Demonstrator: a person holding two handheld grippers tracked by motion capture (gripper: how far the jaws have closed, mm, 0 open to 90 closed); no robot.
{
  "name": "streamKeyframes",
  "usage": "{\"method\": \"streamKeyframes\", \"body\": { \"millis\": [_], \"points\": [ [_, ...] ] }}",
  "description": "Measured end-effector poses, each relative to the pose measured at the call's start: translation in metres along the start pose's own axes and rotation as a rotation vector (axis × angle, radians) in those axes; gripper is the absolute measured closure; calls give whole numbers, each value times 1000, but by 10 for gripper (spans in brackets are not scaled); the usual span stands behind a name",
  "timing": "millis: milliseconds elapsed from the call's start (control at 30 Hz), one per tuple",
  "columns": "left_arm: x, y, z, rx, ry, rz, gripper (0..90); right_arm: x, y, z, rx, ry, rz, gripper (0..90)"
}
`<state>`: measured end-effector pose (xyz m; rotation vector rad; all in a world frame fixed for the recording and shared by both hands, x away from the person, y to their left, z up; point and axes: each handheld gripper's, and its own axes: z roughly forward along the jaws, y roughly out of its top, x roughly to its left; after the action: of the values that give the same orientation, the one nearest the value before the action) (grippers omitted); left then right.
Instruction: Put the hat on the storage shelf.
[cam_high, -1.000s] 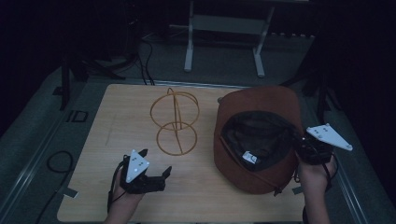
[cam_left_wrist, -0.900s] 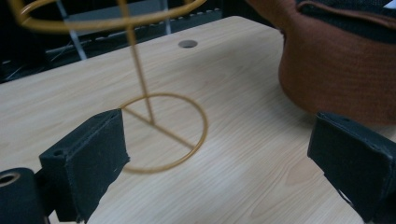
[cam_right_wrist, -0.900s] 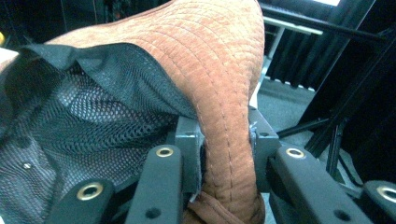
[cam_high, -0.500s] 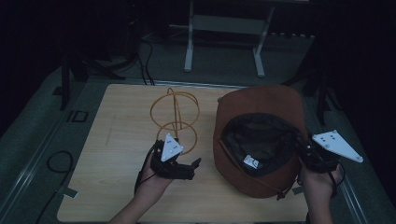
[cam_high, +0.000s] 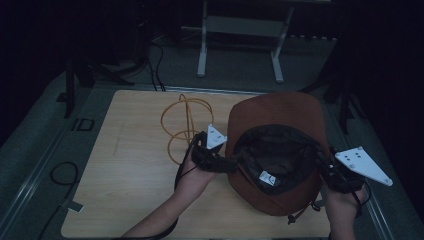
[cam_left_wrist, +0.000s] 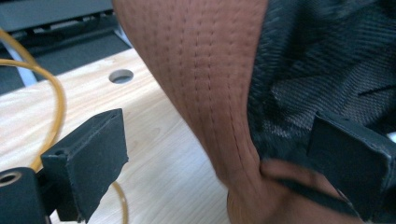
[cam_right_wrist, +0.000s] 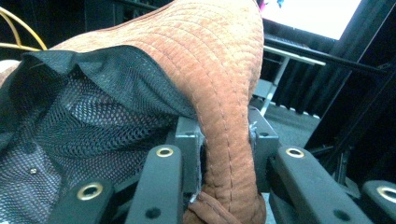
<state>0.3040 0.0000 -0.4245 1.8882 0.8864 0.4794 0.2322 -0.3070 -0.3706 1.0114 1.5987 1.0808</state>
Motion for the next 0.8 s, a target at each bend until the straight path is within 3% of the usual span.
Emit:
{"method": "streamKeyframes", "body": {
  "millis": [133, 233, 333, 533, 700, 800],
  "points": [
    [-1, 3, 12, 26, -34, -30, 75, 2, 2, -7, -30, 7, 1, 719],
    [-3, 5, 16, 30, -56, -15, 153, 4, 4, -12, -49, 21, -1, 719],
    [-7, 8, 15, 26, -26, 36, 268, 8, 4, -16, -67, 28, -9, 718],
    [-7, 10, 12, 16, 45, 105, 589, 11, 1, -20, -77, 29, -13, 716],
    [-4, 8, 14, 43, 46, 111, 771, 14, -11, -17, -51, 46, 11, 715],
    [-2, 7, 16, 64, 48, 123, 813, 16, -21, -17, -42, 52, 22, 714]
  ]
}}
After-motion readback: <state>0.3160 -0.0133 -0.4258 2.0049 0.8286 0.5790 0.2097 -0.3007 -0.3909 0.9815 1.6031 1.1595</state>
